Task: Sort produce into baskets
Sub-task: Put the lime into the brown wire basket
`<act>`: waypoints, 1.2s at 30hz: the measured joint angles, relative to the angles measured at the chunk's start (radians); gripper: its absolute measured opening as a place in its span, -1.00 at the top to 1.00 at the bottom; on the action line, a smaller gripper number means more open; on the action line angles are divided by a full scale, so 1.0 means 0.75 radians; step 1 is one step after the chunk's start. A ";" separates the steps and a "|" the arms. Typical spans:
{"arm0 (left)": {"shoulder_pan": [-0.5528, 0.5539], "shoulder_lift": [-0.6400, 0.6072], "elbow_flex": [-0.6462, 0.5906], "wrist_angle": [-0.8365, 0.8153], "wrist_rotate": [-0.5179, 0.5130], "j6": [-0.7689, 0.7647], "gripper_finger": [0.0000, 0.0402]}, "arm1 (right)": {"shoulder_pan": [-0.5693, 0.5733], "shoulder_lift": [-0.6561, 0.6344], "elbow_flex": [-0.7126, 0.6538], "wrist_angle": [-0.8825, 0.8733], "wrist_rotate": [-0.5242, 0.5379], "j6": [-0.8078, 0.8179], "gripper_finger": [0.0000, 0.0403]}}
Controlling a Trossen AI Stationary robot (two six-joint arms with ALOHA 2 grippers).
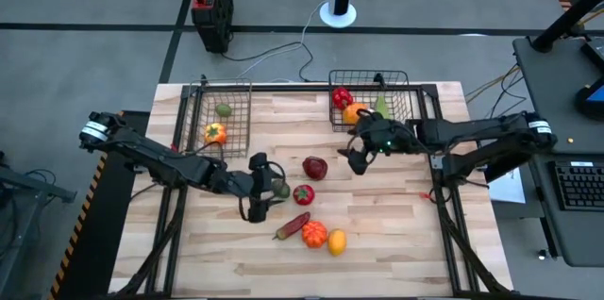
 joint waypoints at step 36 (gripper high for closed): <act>0.105 0.471 0.146 -0.354 0.034 0.287 -0.51 | 0.033 0.003 -0.040 0.037 -0.001 0.082 -0.70</act>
